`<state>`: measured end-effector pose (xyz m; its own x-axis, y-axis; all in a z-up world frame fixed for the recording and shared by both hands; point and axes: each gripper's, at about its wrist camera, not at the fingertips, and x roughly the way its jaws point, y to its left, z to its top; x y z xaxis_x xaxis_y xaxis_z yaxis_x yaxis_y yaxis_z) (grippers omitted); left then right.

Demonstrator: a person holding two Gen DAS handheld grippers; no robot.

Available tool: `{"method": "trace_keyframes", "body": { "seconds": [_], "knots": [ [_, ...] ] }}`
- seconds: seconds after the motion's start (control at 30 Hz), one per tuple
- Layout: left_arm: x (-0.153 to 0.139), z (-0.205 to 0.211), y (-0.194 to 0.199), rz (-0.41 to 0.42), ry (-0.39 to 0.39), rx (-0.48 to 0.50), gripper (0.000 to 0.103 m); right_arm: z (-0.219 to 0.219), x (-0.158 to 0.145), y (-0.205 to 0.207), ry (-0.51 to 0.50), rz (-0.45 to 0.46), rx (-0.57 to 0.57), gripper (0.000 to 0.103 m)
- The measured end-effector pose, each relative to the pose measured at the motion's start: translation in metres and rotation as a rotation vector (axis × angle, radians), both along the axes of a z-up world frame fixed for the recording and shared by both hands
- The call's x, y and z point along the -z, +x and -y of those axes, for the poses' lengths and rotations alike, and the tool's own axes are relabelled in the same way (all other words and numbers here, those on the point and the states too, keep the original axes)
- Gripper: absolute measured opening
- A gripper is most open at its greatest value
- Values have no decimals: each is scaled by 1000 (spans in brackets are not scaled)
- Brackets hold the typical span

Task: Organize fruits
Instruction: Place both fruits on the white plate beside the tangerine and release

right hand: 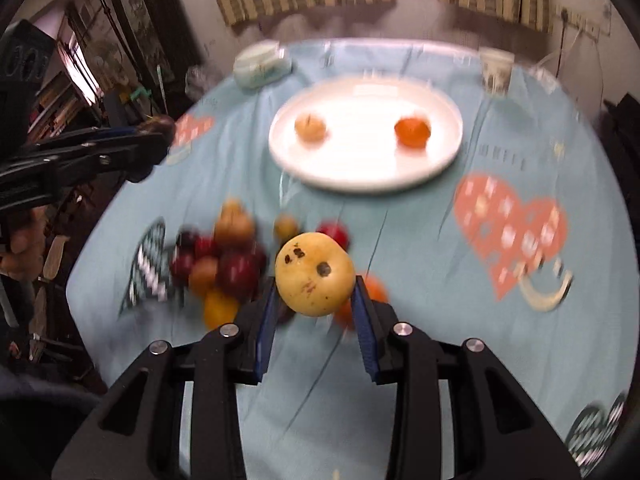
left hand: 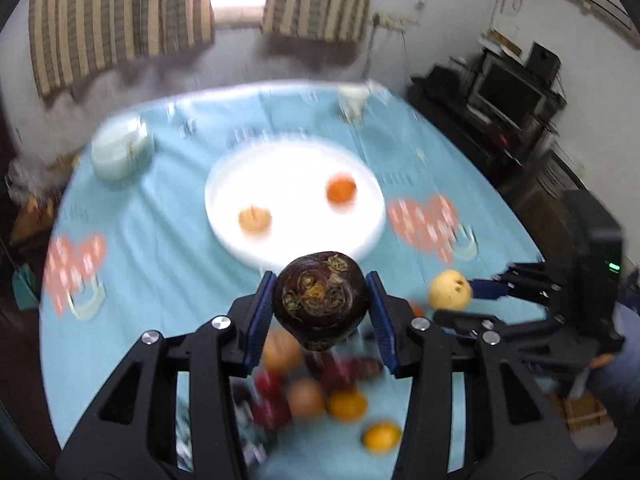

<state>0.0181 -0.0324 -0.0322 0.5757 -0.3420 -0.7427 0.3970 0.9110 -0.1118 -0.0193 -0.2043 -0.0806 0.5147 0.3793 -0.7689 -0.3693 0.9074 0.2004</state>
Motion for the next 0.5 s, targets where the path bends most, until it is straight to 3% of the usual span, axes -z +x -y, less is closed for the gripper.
{"method": "trace_keyframes", "body": {
  "seconds": [0.17, 0.5],
  "knots": [
    [13, 24, 77, -45, 59, -98, 46, -7, -14, 69, -25, 54, 30, 37],
    [78, 31, 155, -179, 101, -186, 46, -24, 42, 149, -46, -81, 36, 37]
  ]
}}
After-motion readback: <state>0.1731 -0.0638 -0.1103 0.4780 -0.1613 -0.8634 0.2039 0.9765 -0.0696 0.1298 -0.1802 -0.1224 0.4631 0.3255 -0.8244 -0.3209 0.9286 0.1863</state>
